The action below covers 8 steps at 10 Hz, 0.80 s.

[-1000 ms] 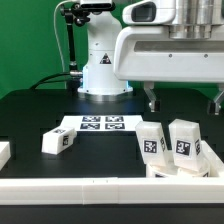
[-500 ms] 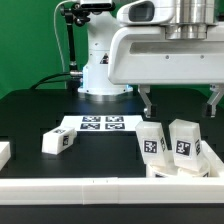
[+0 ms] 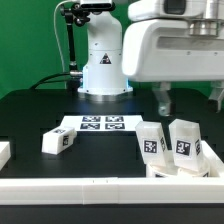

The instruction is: Assemble stool

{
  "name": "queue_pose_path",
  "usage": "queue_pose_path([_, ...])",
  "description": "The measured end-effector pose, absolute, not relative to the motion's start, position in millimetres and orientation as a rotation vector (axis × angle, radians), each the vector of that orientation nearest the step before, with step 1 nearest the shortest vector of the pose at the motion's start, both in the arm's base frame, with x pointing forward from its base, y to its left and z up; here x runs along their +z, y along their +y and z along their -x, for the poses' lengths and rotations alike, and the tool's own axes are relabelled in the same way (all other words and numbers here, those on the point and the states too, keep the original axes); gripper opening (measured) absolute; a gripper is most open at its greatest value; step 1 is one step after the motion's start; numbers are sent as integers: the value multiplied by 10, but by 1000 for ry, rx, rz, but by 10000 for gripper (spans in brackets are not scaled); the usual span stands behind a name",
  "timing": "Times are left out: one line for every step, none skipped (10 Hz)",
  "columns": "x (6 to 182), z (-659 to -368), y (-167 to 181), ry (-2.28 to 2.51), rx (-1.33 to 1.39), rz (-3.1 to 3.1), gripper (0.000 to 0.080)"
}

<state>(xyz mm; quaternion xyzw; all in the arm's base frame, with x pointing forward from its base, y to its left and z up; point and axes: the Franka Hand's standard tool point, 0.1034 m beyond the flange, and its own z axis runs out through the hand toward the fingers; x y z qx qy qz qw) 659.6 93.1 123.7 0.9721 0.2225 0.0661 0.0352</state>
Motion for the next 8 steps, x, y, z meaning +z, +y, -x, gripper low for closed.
queue_pose_path([1235,-6577,998,777,215,-2962,649])
queue_pose_path([1231,-6578,959,864,208,-2929,649])
queue_pose_path([1230,-6583,917,921,198,-2895,649])
queue_pose_path([1231,-6586,890,1026,185,-2840,649])
queue_pose_path([1215,-6582,858,1102,165,-2801,649])
queue_pose_path([1160,-6564,840,1119,133,-2796,649])
queue_pose_path([1118,-6539,903,1107,126,-2804,649])
queue_pose_path([1071,-6515,949,1083,120,-2821,649])
